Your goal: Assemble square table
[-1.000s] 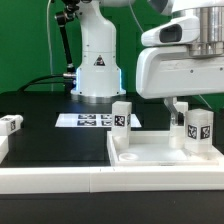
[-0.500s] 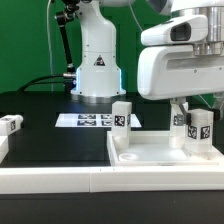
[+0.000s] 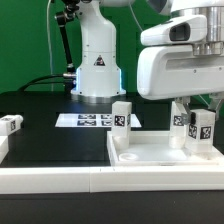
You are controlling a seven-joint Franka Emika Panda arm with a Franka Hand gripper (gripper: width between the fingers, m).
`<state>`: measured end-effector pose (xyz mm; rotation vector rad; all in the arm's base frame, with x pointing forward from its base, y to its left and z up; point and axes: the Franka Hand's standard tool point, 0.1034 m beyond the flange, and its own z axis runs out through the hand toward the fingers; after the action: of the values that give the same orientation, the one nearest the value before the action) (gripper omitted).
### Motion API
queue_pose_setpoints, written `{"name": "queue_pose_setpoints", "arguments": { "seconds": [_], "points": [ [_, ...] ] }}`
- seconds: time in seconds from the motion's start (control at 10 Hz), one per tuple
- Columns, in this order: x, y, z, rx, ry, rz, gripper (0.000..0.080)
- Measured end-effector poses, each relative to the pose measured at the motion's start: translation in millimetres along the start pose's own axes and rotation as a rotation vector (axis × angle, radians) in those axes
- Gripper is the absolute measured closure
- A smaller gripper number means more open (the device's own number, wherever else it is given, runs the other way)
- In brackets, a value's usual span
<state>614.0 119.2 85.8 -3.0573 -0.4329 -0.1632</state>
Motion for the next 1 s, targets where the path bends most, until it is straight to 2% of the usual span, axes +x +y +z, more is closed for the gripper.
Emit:
{"name": "queue_pose_setpoints", "arguments": {
  "seconds": [0.4,1.0],
  "points": [
    [-2.3,0.7,0.6,0.004,0.038,0.369,0.0511],
    [-2.8,1.1,1.0,0.017,0.023,0.953,0.0509]
  ]
}}
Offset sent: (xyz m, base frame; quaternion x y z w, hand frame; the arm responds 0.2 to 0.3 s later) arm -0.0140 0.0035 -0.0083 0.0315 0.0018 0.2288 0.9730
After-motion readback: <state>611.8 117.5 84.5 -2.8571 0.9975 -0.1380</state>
